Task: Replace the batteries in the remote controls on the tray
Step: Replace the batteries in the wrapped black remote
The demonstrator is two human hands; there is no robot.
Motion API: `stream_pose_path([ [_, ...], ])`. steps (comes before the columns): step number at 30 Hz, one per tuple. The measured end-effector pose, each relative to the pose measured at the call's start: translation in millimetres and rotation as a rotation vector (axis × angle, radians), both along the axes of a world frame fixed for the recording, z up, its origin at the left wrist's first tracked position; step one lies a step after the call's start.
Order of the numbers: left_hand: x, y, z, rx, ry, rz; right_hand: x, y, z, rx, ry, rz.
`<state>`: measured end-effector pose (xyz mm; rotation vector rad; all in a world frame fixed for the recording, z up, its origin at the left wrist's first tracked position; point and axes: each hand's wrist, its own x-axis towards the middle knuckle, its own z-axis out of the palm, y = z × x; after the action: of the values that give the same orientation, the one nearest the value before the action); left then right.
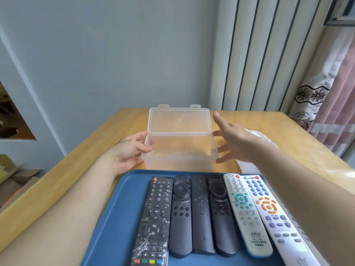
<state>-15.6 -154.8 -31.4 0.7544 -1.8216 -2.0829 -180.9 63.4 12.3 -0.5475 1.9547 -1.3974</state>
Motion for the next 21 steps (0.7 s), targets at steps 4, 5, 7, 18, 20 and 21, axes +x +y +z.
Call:
stream_pose_path([
  [4, 4.9, -3.2, 0.9, -0.001, 0.072, -0.117, -14.8, -2.5, 4.6, -0.079, -0.240, -0.007],
  [5, 6.6, -2.8, 1.4, 0.006, 0.092, -0.125, -20.0, -3.6, 2.0, -0.098, -0.278, -0.001],
  [7, 8.4, -3.4, -0.2, 0.015, 0.123, -0.132, -21.9, -2.4, -0.6, -0.128, -0.320, 0.033],
  [18, 2.1, 17.7, 12.6, -0.334, -0.056, -0.037, 7.8, -7.1, -0.8, 0.377, 0.506, 0.217],
  [20, -0.1, 22.8, 10.8, -0.647, -0.156, -0.073, 11.4, -6.5, -1.8, 0.425, 0.553, 0.265],
  [21, -1.0, 26.7, 7.2, -0.761, -0.177, -0.084, 14.1, -5.0, -5.1, 0.414, 0.570, 0.266],
])
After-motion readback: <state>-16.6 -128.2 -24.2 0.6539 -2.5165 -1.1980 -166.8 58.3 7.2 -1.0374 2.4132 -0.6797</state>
